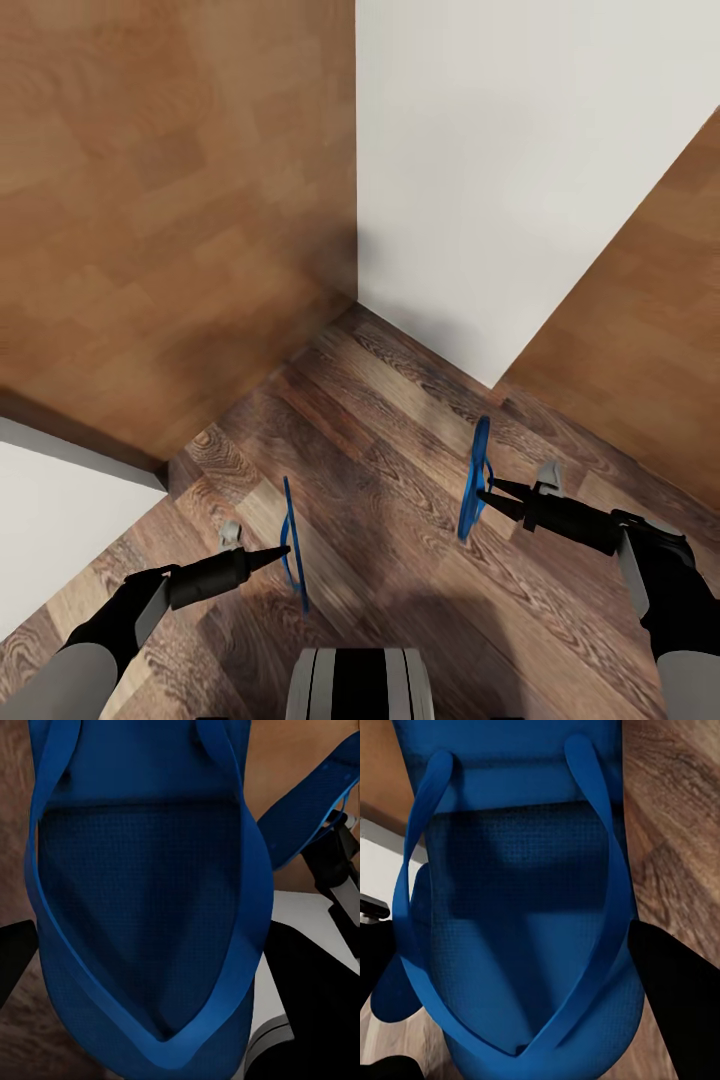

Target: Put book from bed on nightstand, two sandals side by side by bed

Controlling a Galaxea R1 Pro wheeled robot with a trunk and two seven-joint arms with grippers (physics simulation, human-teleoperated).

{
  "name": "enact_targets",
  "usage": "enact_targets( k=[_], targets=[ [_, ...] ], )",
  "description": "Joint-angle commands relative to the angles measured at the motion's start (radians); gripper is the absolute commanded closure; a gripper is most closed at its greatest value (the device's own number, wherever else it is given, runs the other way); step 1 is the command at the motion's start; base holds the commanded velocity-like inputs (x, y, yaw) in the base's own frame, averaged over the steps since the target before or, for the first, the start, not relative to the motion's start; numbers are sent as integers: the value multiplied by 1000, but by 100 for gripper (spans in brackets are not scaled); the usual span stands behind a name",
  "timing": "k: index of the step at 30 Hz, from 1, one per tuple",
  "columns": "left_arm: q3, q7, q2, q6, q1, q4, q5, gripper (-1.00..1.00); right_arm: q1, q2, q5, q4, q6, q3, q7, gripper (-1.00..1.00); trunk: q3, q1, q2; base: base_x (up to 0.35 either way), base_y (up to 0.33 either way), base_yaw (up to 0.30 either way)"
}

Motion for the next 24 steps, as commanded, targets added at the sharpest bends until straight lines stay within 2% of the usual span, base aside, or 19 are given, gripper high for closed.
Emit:
enact_targets(
  k=[1, 10, 13, 17, 19, 21, 24],
  targets=[
    [0, -3, 0, 10, 0, 0, 1, 100, 0, 0, -1, 0, 10, -1, 4, 100, 3, -1, 0, 0, 0, 0],
    [-2, 4, -3, 8, 1, 3, 1, 100, -1, 0, 0, 4, 8, -1, 4, 100, 38, -5, 2, 0, 0, 0],
    [-2, 36, -3, 6, 1, 22, 0, 100, 0, 0, 1, 38, 4, -1, 4, 100, 50, -6, 3, 0, 0, 0],
    [-2, 90, -3, 1, 2, 53, -2, 100, 1, -1, 1, 183, 0, -1, 4, 100, 65, -8, 4, 0, 0, 0],
    [-4, 105, -4, -28, 3, 94, -3, 100, 1, -1, 1, 292, -3, -1, 4, 100, 73, -9, 4, 0, 0, 0],
    [-4, 117, -4, -42, 3, 109, -3, 100, 1, -1, 1, 344, -11, -1, 3, 100, 81, -10, 5, 0, 0, 0],
    [-6, 158, -4, -62, 3, 161, -3, 100, 1, -13, 1, 470, -89, -1, 2, 100, 92, -11, 5, 0, 0, 0]
  ],
)
